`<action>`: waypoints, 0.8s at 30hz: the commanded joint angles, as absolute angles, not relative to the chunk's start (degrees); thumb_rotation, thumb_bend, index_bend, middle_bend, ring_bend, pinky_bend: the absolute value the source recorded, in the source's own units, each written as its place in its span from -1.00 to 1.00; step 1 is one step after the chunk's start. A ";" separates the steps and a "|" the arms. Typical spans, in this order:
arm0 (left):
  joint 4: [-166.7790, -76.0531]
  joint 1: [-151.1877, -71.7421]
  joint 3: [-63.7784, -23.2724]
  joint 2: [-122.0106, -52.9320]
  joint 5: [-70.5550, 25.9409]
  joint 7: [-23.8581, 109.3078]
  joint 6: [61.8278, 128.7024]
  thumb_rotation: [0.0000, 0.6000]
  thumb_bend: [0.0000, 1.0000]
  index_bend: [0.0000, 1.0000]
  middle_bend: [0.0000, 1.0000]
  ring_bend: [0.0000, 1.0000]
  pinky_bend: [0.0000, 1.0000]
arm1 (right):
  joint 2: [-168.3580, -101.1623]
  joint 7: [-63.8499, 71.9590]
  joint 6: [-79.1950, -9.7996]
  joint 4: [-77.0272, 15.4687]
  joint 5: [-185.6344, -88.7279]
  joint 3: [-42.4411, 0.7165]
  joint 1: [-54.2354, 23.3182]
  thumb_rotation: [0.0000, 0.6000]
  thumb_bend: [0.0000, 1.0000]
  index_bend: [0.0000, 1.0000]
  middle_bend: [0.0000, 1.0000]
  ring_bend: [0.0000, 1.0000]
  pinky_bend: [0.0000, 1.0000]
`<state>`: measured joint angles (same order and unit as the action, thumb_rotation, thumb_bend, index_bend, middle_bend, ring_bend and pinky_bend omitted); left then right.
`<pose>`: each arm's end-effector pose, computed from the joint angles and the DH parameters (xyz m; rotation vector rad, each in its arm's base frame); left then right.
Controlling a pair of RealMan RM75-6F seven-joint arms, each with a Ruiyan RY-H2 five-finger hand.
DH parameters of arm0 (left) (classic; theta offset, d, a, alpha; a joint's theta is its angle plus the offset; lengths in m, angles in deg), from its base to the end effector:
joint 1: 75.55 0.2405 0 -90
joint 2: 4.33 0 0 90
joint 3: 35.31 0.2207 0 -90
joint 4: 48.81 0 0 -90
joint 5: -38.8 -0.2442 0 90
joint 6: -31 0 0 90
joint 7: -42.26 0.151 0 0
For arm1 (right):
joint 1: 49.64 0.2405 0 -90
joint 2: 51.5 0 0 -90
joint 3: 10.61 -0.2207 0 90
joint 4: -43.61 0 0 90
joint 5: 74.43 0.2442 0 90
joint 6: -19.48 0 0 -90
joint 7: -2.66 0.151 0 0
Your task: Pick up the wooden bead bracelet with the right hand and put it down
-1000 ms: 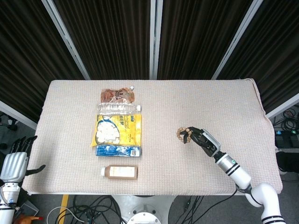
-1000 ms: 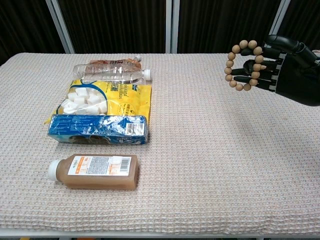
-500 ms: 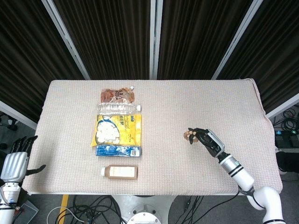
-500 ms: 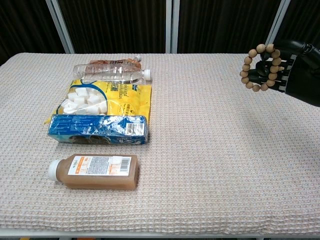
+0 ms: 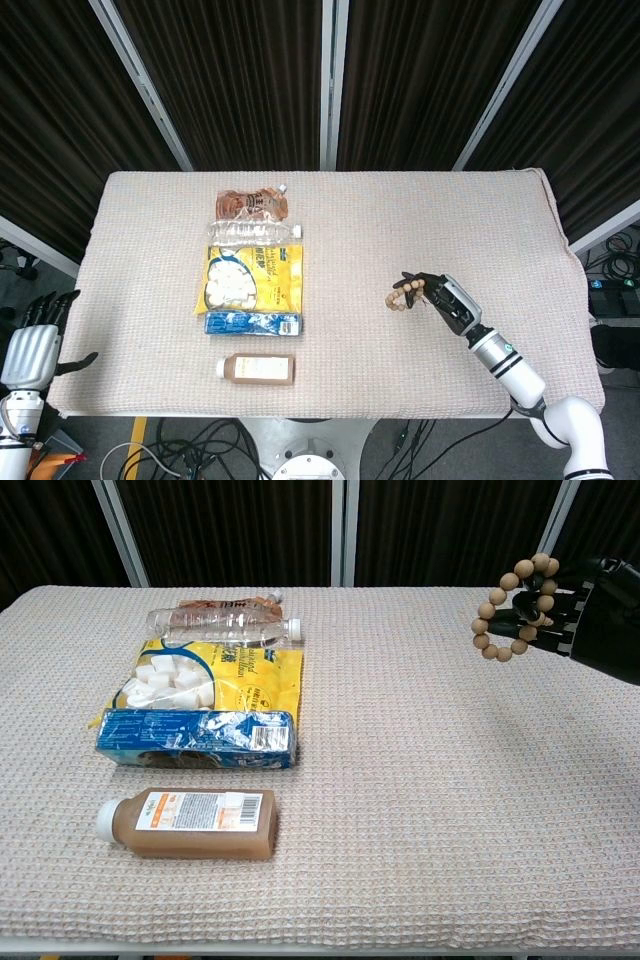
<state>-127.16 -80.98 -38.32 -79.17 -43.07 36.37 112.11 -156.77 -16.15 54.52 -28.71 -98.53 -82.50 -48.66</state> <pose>-0.3336 0.1935 0.0768 -1.3240 -1.0129 -0.8715 -0.2025 -0.3485 0.0281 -0.9516 2.4124 -1.6318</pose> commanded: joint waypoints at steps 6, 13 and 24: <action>-126.91 -81.07 -38.33 -79.33 -43.13 36.18 112.04 1.00 -1.00 -0.80 -0.75 -0.93 -0.87 | -156.15 -16.60 55.37 -29.08 -98.92 -82.59 -48.85 0.33 0.98 0.16 0.25 -0.43 -1.00; -126.83 -81.08 -38.27 -79.31 -43.25 36.02 112.07 1.00 -1.00 -0.80 -0.75 -0.94 -0.87 | -155.84 -16.95 54.61 -29.09 -99.26 -82.51 -48.62 0.34 0.57 -0.07 0.20 -0.46 -1.00; -127.17 -80.99 -38.06 -79.13 -43.45 36.18 112.18 1.00 -1.00 -0.80 -0.75 -0.94 -0.87 | -154.42 -11.81 48.53 -26.97 -100.06 -81.33 -44.74 0.34 0.08 -0.09 0.20 -0.46 -1.00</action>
<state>-127.16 -81.00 -38.07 -79.14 -43.46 36.17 112.19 -154.64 -12.20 49.44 -27.54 -99.57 -81.47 -45.53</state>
